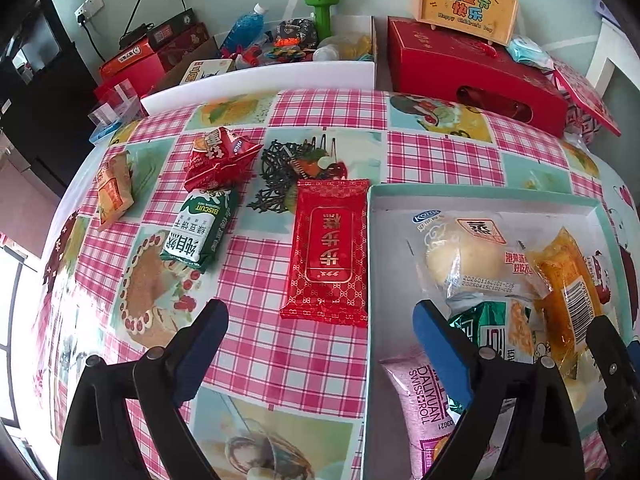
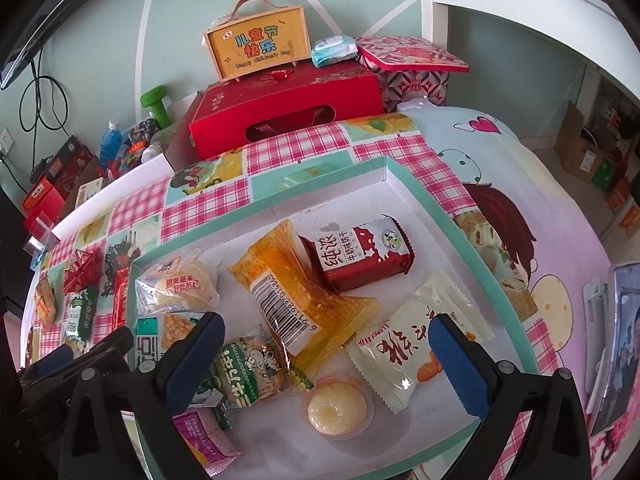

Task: Organize snacks
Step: 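Open the right gripper over the tray and withdraw both grippers toward the snack pile, then grasp the cream bread packet with the left gripper while the right grasps the green-white biscuit box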

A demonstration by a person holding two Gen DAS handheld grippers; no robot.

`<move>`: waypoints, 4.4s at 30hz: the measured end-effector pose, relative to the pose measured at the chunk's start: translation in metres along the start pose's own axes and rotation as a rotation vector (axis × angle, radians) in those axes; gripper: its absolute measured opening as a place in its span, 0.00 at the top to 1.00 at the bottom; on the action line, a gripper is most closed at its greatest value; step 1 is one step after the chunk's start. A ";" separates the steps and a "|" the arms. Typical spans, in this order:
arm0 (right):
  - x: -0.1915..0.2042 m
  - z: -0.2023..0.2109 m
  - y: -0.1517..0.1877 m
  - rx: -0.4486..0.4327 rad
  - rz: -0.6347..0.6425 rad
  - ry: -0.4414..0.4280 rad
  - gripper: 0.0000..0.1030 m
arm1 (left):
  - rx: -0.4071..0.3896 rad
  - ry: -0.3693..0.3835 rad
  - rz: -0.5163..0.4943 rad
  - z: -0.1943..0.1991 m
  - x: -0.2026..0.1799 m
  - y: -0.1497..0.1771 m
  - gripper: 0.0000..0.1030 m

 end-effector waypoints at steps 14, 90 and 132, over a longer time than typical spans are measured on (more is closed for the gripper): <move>0.029 0.018 -0.006 -0.044 0.040 -0.065 0.00 | -0.010 -0.024 0.023 0.010 0.031 -0.008 0.09; 0.314 -0.060 0.037 0.171 0.438 -0.333 0.01 | 0.147 0.013 0.248 -0.113 0.286 -0.079 0.09; 0.248 -0.004 0.051 0.102 0.328 -0.380 0.59 | 0.000 0.011 0.344 -0.042 0.207 -0.035 0.65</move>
Point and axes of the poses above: each gripper's, at about its wrist camera, not at the fingertips, and z roughly against the way its jaws point, x to its left, y to its underside, the point moved 3 cm from there along -z, roughly the way its jaws point, and after that the axes turned 8 degrees about -x, right-handed, at the moved point
